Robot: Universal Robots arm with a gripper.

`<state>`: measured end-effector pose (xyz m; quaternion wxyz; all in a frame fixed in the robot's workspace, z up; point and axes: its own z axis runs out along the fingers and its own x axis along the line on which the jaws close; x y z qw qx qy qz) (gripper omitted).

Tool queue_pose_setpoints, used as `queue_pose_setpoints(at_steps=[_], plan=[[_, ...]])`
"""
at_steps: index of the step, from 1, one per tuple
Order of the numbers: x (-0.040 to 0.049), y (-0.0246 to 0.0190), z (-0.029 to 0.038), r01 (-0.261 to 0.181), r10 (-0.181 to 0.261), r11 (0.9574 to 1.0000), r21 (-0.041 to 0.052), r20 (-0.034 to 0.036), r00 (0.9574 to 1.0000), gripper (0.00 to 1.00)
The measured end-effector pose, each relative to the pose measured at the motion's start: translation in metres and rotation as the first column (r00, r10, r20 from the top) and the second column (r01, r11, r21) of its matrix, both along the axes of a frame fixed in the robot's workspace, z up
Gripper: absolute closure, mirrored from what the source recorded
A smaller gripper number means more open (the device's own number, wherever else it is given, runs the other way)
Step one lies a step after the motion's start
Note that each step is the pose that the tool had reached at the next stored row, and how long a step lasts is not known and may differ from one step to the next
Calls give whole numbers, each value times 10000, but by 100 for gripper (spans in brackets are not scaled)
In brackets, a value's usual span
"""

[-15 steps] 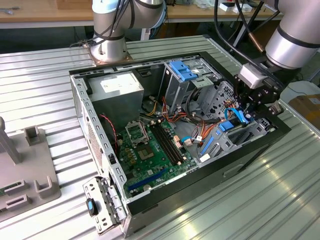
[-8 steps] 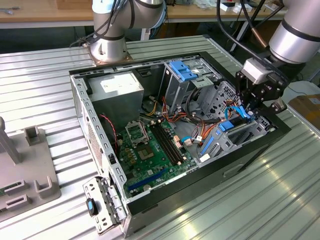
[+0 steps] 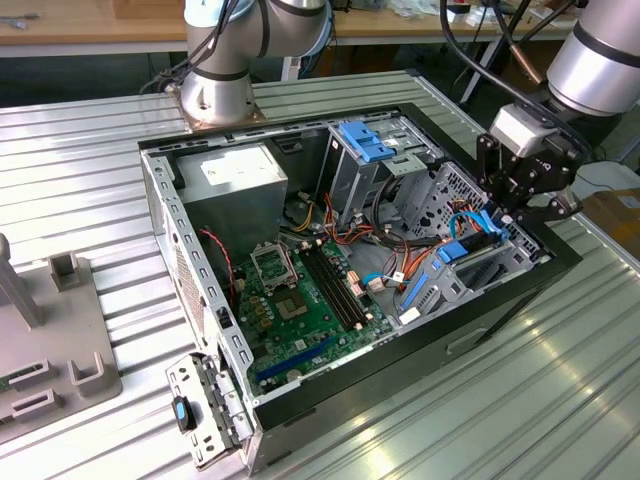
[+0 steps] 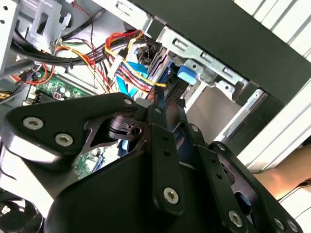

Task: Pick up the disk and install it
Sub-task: 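Insert the first disk wire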

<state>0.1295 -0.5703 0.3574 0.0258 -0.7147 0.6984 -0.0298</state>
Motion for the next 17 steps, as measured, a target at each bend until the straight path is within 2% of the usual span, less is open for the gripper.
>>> queue_pose_setpoints(at_steps=[2,6,9,13,17], plan=[[6,22,49,5,-5,10000,-43,-1,10000,75],[6,27,136,6,-6,10000,-61,-1,10000,75],[5,27,141,7,-7,10000,-62,-1,10000,75],[-110,26,139,7,-7,10000,-61,60,10000,75],[-111,27,134,7,-7,10000,-65,60,10000,75]])
